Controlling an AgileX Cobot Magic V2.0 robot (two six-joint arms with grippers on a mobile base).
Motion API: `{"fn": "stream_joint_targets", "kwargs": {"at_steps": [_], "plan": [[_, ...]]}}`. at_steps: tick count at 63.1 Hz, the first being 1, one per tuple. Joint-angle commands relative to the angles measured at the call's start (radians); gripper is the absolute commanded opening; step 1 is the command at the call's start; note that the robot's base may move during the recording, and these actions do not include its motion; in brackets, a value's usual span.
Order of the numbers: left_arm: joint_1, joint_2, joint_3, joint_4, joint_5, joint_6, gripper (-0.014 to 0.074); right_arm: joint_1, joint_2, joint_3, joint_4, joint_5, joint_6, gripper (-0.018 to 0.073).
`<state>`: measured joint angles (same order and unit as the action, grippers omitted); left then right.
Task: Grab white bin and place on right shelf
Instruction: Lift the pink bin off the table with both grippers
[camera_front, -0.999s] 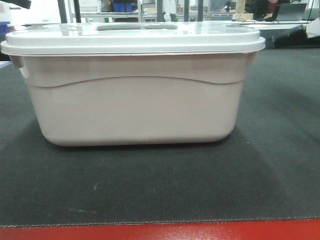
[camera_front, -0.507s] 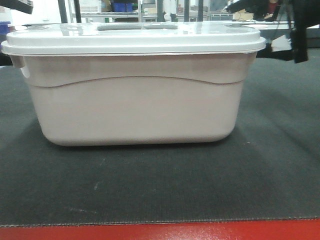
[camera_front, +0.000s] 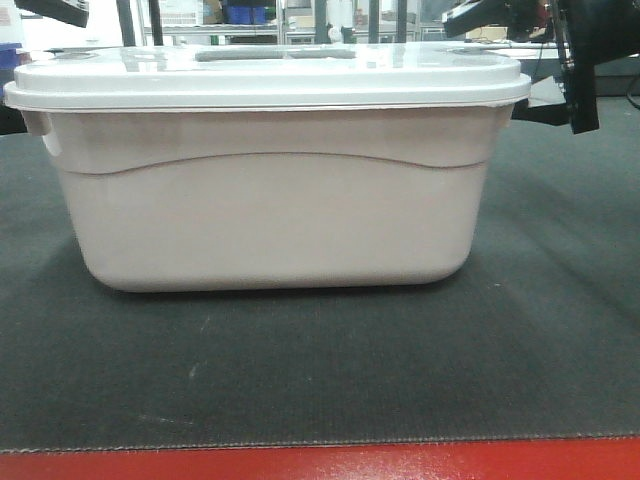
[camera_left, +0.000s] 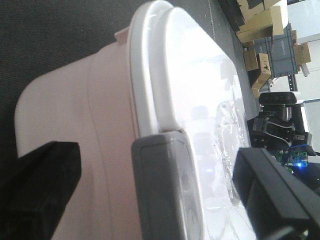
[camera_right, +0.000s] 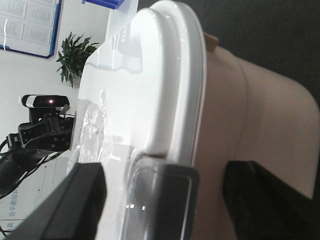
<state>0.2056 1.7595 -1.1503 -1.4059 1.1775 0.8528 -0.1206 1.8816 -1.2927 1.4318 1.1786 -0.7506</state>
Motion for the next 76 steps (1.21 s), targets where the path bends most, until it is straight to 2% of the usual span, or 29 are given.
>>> {"fn": "stream_joint_targets", "kwargs": {"at_steps": [1, 11, 24, 41, 50, 62, 76], "plan": [[-0.005, -0.045, -0.028, -0.077, 0.142, -0.013, 0.0514, -0.001, -0.05, -0.033, 0.078, 0.154, -0.015, 0.0466], [-0.005, -0.045, -0.028, -0.077, 0.142, -0.036, 0.0513, -0.001, -0.05, -0.033, 0.078, 0.155, -0.016, 0.0371], [-0.01, -0.048, -0.028, -0.079, 0.142, -0.052, 0.0513, -0.001, -0.05, -0.033, 0.079, 0.154, -0.016, 0.037], [-0.054, -0.049, -0.028, -0.077, 0.142, -0.055, 0.0498, -0.001, -0.05, -0.033, 0.079, 0.154, -0.017, 0.037], [-0.06, -0.049, -0.028, -0.077, 0.142, -0.055, 0.0395, -0.001, -0.05, -0.033, 0.079, 0.154, -0.017, 0.037], [-0.06, -0.049, -0.028, -0.077, 0.142, -0.055, 0.02, -0.001, -0.05, -0.033, 0.079, 0.154, -0.017, 0.037], [-0.06, -0.049, -0.028, -0.111, 0.142, -0.055, 0.0034, -0.001, -0.05, -0.033, 0.091, 0.154, -0.017, 0.037]]}}
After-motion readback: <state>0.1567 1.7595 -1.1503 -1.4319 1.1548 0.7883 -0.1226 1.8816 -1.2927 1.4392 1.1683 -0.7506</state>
